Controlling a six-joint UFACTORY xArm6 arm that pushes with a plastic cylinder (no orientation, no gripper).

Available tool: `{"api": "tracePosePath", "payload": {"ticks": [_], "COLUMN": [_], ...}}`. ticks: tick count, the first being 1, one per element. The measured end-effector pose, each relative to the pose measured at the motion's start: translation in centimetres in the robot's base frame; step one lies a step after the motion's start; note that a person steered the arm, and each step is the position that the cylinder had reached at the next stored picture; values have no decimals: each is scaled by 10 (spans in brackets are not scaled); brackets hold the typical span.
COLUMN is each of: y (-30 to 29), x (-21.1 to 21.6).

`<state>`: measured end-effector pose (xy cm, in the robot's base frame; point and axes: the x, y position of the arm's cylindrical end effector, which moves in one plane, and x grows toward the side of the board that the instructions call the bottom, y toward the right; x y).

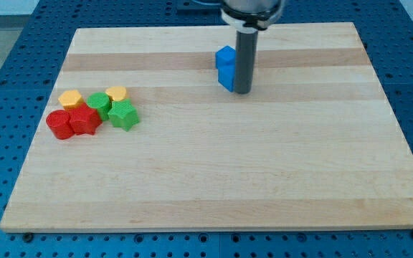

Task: Move the red star towards bottom center of the board

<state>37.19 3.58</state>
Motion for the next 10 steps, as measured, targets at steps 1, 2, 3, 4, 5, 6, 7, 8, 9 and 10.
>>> {"api": "tracePosePath", "payload": {"ticks": [1,2,3,4,5,6,7,8,9,10], "y": [-18,-28,-25,-1,20,-7,-97,-216,-338,-341], "x": [-15,-23,-24,0,54,121,171,188,186,183]}}
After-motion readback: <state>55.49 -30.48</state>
